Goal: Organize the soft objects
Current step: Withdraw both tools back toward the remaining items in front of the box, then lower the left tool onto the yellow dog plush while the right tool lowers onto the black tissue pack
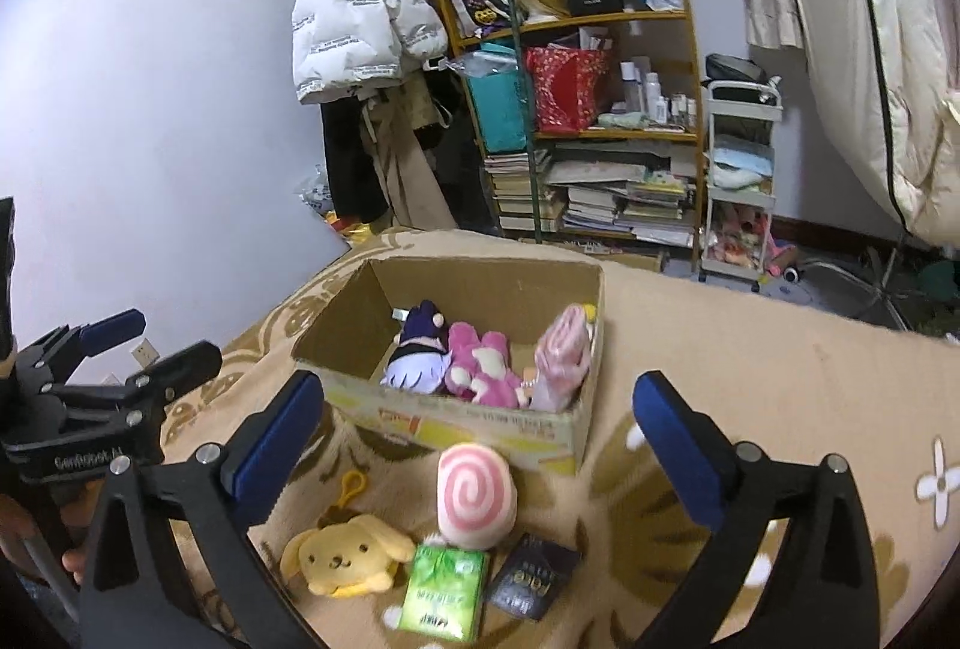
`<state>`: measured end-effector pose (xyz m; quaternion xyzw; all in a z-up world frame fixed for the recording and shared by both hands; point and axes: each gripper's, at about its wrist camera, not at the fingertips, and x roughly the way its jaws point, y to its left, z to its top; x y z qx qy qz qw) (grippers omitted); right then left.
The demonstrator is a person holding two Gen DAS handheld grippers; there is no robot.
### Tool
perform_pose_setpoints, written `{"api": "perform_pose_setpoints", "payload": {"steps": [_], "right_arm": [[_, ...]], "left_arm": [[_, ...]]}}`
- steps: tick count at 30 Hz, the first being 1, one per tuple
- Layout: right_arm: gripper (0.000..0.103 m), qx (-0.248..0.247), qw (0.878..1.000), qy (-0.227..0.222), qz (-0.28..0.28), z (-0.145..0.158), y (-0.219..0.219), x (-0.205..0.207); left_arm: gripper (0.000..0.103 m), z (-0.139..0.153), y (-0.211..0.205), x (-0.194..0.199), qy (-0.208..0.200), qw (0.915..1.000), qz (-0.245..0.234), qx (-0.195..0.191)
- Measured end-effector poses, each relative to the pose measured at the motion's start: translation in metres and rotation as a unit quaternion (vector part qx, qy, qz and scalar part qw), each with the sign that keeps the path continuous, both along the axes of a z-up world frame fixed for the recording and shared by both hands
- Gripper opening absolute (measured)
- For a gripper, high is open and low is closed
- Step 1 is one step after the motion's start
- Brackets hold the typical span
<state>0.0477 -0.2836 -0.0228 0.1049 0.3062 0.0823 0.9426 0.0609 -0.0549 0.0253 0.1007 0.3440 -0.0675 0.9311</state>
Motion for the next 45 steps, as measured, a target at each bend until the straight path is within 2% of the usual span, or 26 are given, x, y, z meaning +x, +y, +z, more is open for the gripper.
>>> {"api": "perform_pose_setpoints", "payload": {"steps": [10, 19, 23, 32, 45], "right_arm": [[0.103, 0.017, 0.999, 0.043, -0.02, -0.009, -0.005, -0.022], [0.103, 0.009, 0.995, 0.094, -0.021, -0.031, -0.001, -0.017], [0.103, 0.009, 0.993, 0.118, -0.027, -0.043, -0.001, -0.011], [0.103, 0.034, 0.982, 0.18, -0.046, -0.071, -0.008, 0.003], [0.103, 0.048, 0.964, 0.255, -0.061, -0.107, -0.011, 0.018]], "left_arm": [[0.101, -0.017, -0.001, -0.026, 0.059, 0.998, -0.001, 0.025], [0.101, -0.049, 0.004, -0.012, 0.101, 0.9944, 0.002, 0.032], [0.101, -0.065, 0.008, -0.003, 0.128, 0.9915, 0.001, 0.022], [0.101, -0.099, -0.002, 0.006, 0.18, 0.983, -0.015, 0.035], [0.101, -0.131, -0.017, 0.012, 0.236, 0.9695, -0.038, 0.052]]}}
